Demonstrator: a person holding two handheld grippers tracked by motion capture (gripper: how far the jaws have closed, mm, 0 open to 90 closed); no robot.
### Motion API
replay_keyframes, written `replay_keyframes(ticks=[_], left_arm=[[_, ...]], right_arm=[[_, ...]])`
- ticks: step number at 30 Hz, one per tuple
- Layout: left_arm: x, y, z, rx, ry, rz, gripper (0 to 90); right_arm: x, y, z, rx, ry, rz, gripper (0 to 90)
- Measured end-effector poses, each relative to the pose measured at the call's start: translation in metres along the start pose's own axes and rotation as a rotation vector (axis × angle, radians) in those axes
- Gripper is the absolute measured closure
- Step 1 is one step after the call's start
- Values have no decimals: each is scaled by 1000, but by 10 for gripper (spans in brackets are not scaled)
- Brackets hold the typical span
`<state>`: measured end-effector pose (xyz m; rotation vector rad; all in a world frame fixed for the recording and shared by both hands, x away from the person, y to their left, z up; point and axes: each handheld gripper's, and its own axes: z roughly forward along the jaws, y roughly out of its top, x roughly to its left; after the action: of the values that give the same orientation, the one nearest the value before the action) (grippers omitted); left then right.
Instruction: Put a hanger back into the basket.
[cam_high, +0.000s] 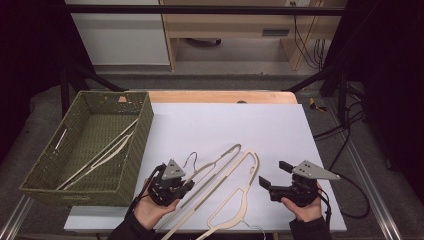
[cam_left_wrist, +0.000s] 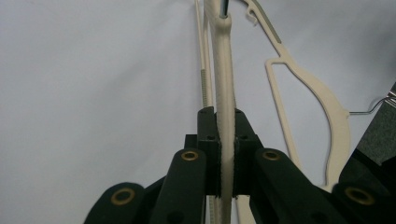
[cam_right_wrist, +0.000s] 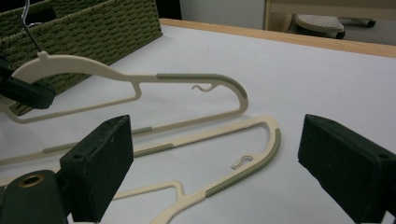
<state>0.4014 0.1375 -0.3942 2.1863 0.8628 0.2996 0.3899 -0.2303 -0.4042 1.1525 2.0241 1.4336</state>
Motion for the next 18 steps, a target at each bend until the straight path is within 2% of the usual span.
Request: replay_keyframes(ticks=[12,18], left_arm=[[7,11,-41,-125,-4,23,857],[11,18,-56,-162,0,42,857]], right_arm=[[0,-3,-1,-2,14,-28,69],[-3,-2,-4,-13,5,-20,63]])
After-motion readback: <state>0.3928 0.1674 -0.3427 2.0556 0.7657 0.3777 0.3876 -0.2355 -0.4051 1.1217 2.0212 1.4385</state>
